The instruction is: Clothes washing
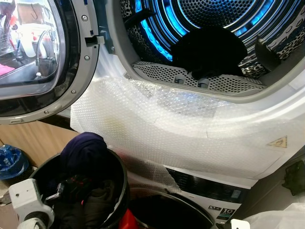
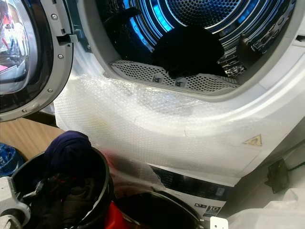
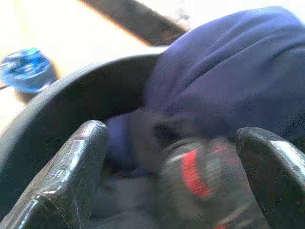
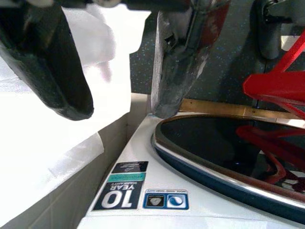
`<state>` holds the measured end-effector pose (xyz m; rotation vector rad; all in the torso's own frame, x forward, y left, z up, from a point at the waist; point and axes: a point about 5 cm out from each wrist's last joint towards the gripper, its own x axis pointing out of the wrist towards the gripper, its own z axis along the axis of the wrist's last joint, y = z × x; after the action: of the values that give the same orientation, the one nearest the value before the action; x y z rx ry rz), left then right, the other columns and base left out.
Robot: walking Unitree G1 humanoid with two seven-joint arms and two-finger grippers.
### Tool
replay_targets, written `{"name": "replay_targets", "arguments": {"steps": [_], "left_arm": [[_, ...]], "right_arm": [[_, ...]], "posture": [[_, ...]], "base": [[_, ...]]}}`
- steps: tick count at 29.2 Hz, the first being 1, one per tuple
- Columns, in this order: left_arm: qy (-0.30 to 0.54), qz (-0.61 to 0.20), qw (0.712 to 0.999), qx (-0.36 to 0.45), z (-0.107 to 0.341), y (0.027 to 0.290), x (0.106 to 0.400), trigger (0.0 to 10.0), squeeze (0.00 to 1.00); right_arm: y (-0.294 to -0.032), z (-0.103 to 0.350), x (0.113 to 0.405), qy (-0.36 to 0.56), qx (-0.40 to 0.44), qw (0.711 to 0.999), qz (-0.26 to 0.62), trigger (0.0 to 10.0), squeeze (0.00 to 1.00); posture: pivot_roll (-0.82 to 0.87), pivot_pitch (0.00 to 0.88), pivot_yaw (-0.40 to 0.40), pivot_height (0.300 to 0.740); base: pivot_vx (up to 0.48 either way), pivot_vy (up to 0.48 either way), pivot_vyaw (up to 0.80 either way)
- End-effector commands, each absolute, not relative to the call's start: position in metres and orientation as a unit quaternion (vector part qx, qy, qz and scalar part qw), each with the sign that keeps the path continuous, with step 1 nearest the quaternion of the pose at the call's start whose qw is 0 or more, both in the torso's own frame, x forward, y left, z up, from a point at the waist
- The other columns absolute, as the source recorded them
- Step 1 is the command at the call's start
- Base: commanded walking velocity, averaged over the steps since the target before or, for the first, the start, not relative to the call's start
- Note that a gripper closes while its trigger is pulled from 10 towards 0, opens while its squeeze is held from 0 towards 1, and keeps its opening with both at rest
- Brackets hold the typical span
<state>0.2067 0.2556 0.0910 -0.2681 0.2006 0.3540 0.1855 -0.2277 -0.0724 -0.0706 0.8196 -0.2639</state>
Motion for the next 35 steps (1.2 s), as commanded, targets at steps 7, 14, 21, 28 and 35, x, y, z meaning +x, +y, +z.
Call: {"name": "replay_targets", "arguments": {"steps": [7, 14, 21, 28, 35], "left_arm": [[0.126, 0.117, 0.974, -0.144, 0.078, 0.234, 0.213, 10.0, 0.00], [0.133, 0.148, 0.968, -0.153, 0.077, 0.238, 0.207, 10.0, 0.00], [0.134, 0.197, 0.958, -0.162, 0.080, 0.243, 0.197, 10.0, 0.00], [0.151, 0.213, 0.953, -0.156, 0.076, 0.248, 0.199, 10.0, 0.00], [0.160, 0.190, 0.954, -0.165, 0.072, 0.241, 0.210, 10.0, 0.00]], "right_arm": [[-0.232, -0.070, 0.188, 0.394, -0.035, 0.909, -0.130, 10.0, 0.00], [-0.231, -0.070, 0.189, 0.393, -0.031, 0.910, -0.126, 10.0, 0.00], [-0.230, -0.070, 0.189, 0.392, -0.030, 0.911, -0.125, 10.0, 0.00], [-0.228, -0.072, 0.187, 0.396, -0.030, 0.910, -0.118, 10.0, 0.00], [-0.230, -0.071, 0.187, 0.394, -0.033, 0.911, -0.117, 10.0, 0.00]], "posture": [[0.30, 0.000, -0.041, 0.740], [0.29, 0.000, -0.036, 0.740], [0.29, 0.000, -0.029, 0.740], [0.29, 0.000, -0.032, 0.740], [0.27, 0.000, -0.035, 0.740]], "base": [[0.000, 0.000, 0.00], [0.000, 0.000, 0.00], [0.000, 0.000, 0.00], [0.000, 0.000, 0.00], [0.000, 0.000, 0.00]]}}
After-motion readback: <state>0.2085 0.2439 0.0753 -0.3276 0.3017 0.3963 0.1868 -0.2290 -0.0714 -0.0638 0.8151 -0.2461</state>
